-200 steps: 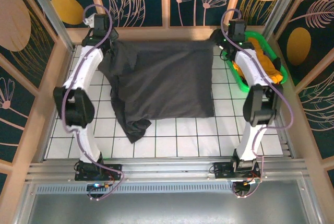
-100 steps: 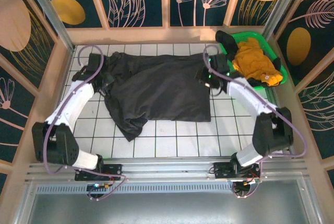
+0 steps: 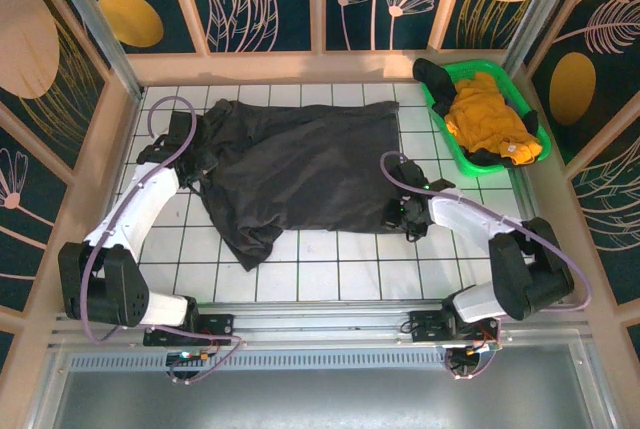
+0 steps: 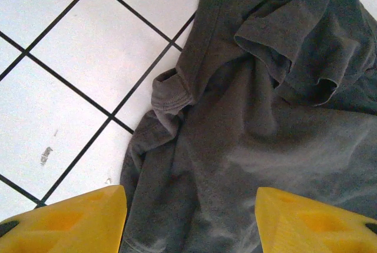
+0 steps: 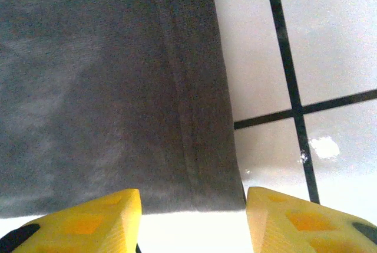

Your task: Fold and stack the t-shirts

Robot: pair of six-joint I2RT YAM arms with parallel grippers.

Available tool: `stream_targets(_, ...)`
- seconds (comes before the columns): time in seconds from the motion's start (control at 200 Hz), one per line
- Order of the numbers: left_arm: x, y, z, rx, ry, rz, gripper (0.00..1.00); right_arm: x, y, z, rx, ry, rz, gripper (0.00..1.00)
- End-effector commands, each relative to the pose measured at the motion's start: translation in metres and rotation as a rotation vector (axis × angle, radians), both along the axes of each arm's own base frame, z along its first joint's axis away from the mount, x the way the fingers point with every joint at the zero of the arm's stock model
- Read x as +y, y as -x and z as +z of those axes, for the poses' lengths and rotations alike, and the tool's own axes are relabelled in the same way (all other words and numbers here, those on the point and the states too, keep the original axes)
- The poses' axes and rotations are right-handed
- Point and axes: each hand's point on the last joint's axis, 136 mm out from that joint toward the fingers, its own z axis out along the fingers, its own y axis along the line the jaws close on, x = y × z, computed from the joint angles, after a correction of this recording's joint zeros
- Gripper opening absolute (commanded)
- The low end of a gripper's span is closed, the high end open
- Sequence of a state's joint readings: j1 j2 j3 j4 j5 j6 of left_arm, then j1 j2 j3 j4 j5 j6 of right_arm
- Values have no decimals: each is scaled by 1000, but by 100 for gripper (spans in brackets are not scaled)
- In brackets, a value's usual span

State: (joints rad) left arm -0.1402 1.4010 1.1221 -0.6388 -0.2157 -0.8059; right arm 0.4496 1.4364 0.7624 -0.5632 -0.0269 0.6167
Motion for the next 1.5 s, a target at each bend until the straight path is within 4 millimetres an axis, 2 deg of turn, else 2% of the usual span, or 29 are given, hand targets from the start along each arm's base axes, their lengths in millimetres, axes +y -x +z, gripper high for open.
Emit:
stream_targets(0.0, -3, -5, 6, -16, 14, -5, 60, 0, -10, -13, 3, 11, -33, 46)
stream_targets(0.075, -2, -4, 8, -16, 10, -7, 60, -5, -15, -23, 30, 28, -55, 37)
stream_targets(0.155, 0, -1, 11, -14, -4, -8, 60, -13, -21, -23, 35, 52, -83, 10)
stream_targets(0.19, 1, 0, 11, -12, -10, -9, 60, -25, -27, -18, 12, 98, -111, 0)
stream_targets(0.345, 4, 11, 3, 28, -27, -12, 59, -98, -45, 19, -71, 246, -296, 0)
stream_targets(0.425, 3, 19, -9, 64, -20, -20, 59, -119, -57, 31, -103, 229, -326, 0)
stream_targets(0.52, 1, 32, -30, 122, -7, -27, 57, -111, -69, 31, -91, 186, -278, 0)
stream_targets(0.626, -7, 44, -49, 163, 44, -40, 48, -101, -73, 25, -72, 159, -260, 0)
stream_targets(0.651, -9, 53, -61, 192, 61, -45, 47, -101, -74, 25, -73, 158, -262, 0)
stream_targets(0.741, -22, 65, -78, 220, 133, -73, 48, -101, -76, 24, -73, 157, -265, 0)
stream_targets(0.836, -41, 66, -86, 205, 215, -128, 51, -100, -77, 23, -72, 157, -259, 0)
stream_targets(0.896, -44, 66, -92, 216, 227, -128, 53, -100, -78, 21, -68, 157, -253, 0)
stream_targets(1.101, -38, 42, -100, 184, 169, -117, 61, -98, -76, 14, -52, 153, -245, 0)
stream_targets(1.131, -36, 40, -105, 196, 158, -115, 60, -98, -76, 13, -50, 153, -244, 0)
stream_targets(1.181, -35, 40, -112, 222, 146, -113, 52, -98, -76, 13, -48, 153, -243, 0)
stream_targets(1.256, -32, 47, -117, 269, 135, -94, 41, -98, -76, 14, -48, 158, -243, 0)
stream_targets(1.411, -35, 67, -94, 263, 155, -88, 42, -100, -77, 17, -53, 160, -246, 0)
stream_targets(1.496, -49, 82, -95, 300, 191, -127, 43, -99, -76, 16, -52, 154, -251, 0)
